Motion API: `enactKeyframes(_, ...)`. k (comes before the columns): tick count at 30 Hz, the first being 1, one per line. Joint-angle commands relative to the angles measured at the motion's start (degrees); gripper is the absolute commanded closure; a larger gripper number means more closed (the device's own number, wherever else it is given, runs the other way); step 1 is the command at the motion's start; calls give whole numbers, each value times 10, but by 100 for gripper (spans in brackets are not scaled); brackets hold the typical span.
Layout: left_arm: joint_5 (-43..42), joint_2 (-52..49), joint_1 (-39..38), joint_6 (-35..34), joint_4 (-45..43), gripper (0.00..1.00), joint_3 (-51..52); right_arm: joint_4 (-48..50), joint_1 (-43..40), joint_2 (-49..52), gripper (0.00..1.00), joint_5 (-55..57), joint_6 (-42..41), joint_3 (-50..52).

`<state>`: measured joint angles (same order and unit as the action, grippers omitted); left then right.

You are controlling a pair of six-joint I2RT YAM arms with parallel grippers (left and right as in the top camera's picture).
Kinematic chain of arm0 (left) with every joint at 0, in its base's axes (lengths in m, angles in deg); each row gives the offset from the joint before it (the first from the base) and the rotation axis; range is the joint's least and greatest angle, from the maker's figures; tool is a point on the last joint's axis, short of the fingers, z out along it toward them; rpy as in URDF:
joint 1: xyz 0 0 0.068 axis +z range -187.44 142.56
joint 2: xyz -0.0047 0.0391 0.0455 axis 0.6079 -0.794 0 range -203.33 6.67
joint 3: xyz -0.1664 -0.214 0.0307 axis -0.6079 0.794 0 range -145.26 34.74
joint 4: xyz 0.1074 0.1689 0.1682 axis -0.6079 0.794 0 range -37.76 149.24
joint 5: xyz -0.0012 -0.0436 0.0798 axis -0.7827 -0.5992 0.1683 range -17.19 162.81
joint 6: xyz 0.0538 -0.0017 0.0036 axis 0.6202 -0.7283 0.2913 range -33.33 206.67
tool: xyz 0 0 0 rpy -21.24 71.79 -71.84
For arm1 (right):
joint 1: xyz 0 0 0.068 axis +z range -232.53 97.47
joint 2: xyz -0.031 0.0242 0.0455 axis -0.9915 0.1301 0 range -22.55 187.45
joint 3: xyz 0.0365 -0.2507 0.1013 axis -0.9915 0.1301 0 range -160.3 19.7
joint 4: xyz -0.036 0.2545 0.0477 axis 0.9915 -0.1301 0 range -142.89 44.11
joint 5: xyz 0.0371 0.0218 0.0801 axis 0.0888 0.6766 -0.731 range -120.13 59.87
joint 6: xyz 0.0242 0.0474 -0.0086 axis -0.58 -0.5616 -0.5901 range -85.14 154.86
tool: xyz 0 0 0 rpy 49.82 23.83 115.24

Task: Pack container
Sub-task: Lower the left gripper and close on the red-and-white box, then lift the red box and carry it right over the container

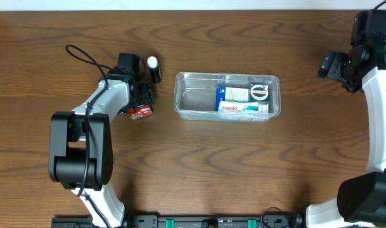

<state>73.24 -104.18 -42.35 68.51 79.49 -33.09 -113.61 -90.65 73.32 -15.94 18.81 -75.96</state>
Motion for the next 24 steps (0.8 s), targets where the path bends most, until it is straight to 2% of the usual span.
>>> enactKeyframes(1,7,1,3,7,8,25,4,0,-4,1,1,8,3,-2)
enactKeyframes(7,7,34,3,7,9,33,4,0,-4,1,1,8,3,-2)
enactKeyframes(16,22,93,3,7,36,34,4,0,-4,1,1,8,3,-2)
enactKeyframes(24,20,169,-12,-4,110,34,-11,0,-4,1,1,8,3,-2)
